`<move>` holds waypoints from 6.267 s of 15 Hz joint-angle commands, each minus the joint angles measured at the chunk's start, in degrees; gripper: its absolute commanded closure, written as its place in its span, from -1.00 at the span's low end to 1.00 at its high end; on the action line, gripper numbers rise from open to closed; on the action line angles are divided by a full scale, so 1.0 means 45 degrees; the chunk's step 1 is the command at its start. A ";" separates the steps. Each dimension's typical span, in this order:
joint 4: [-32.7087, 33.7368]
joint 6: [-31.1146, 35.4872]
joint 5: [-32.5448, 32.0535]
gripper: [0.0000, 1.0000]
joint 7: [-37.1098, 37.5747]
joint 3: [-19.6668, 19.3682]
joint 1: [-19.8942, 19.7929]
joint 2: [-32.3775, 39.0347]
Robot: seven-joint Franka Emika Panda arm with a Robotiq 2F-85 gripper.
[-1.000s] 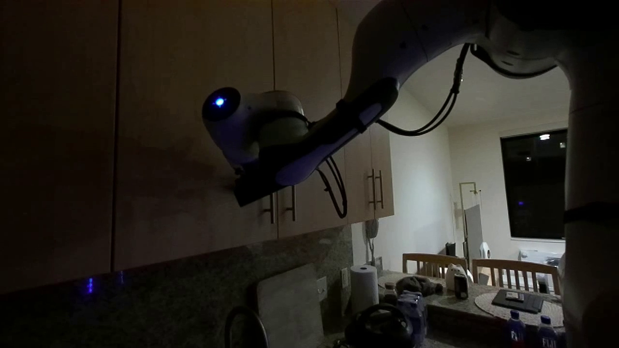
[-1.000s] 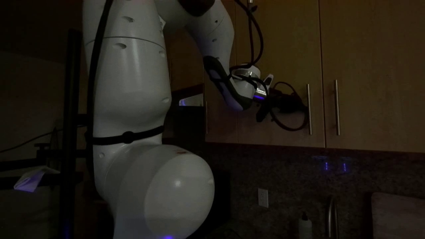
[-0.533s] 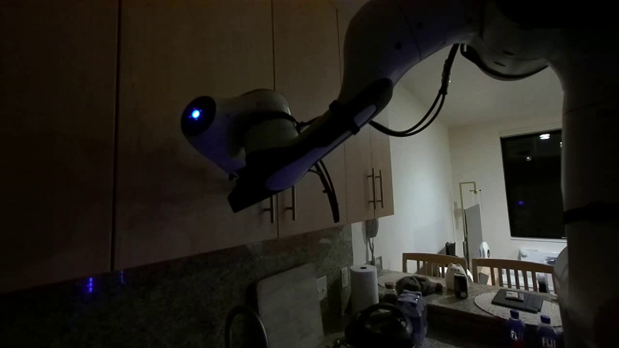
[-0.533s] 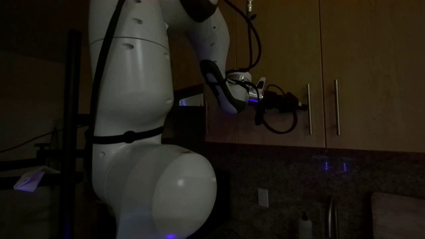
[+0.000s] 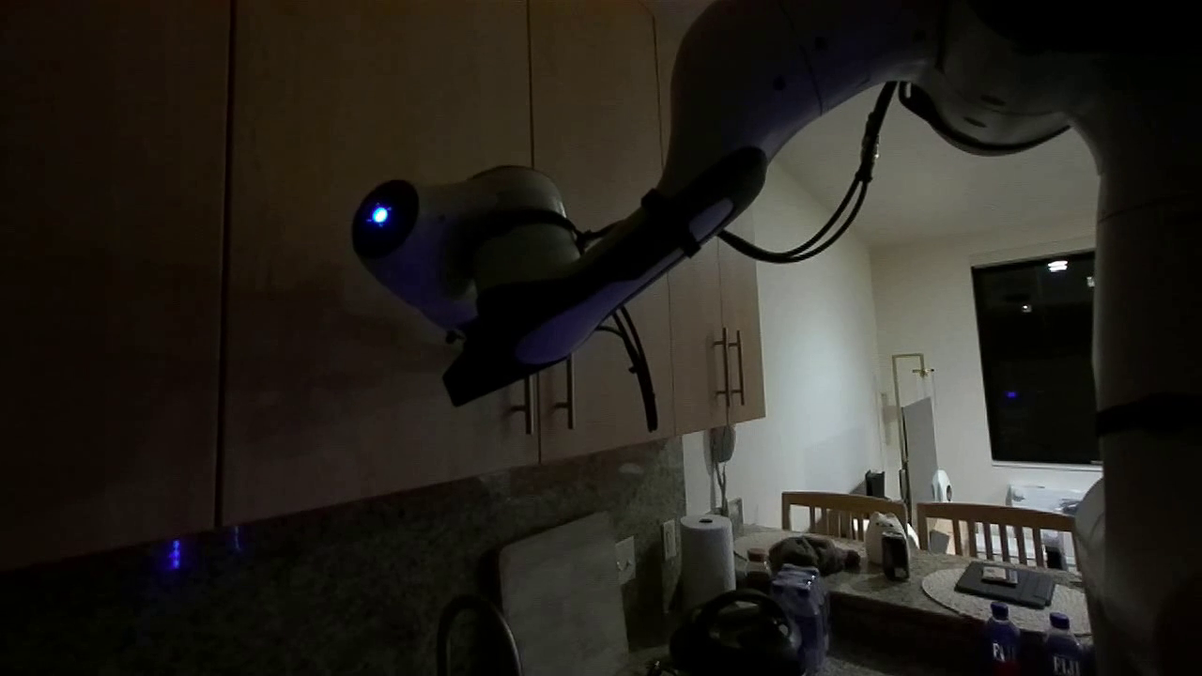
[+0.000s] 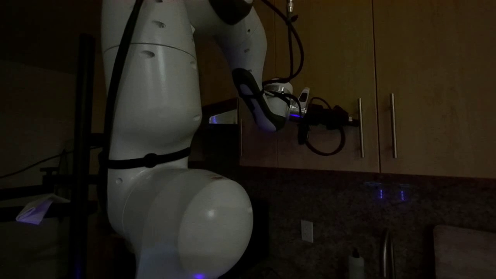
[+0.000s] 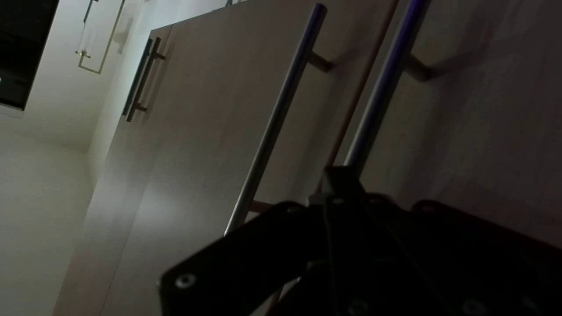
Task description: Open the cabinet door on the right of the hood of the stove
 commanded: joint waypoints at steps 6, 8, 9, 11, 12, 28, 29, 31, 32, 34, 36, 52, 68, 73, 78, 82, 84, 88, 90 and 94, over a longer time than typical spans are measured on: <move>-0.1163 -0.0058 0.0189 1.00 0.0420 0.0285 0.0736 -0.1744; -0.1473 -0.0061 0.0555 1.00 0.0345 0.0336 0.0896 -0.2090; -0.1620 -0.0074 0.0760 1.00 0.0285 0.0341 0.0950 -0.2216; -0.1874 -0.0046 0.1338 0.48 0.0123 0.0318 0.1048 -0.2430; -0.1999 -0.0049 0.1537 0.46 0.0106 0.0321 0.1067 -0.2525; -0.0898 -0.0532 0.0065 -1.00 0.0135 0.0207 0.0352 -0.1188; -0.0726 -0.0669 -0.0126 -1.00 0.0231 0.0233 0.0358 -0.0946; -0.0408 -0.0895 -0.0339 -1.00 0.0216 0.0240 0.0413 -0.0517; -0.0267 -0.1031 -0.0463 -1.00 0.0255 0.0245 0.0429 -0.0324; 0.0012 -0.1429 -0.0486 -1.00 0.0364 0.0264 0.0477 0.0023; 0.0260 -0.1839 -0.0464 -1.00 0.0512 0.0287 0.0523 0.0331; 0.1824 -0.4935 -0.0118 -1.00 0.2775 0.0403 0.1068 0.2255; 0.2022 -0.4716 0.1155 -1.00 0.3122 0.0383 0.1158 0.2252; 0.1932 -0.4737 0.1229 -1.00 0.2484 0.0368 0.1127 0.1902; 0.1410 -0.4056 0.2093 -1.00 0.0619 0.0182 0.0905 0.1043; 0.1598 -0.3602 0.2507 -1.00 0.0828 -0.0247 0.0603 0.0926; 0.1934 -0.3109 0.2358 -1.00 0.1231 -0.0510 0.0377 0.1298; 0.2290 -0.2823 0.2183 -1.00 0.1578 -0.0676 0.0240 0.1745; 0.2251 -0.2863 0.2059 -1.00 0.1691 -0.0660 0.0259 0.1695; 0.2145 -0.2720 0.1651 -1.00 0.1870 -0.0498 0.0416 0.1603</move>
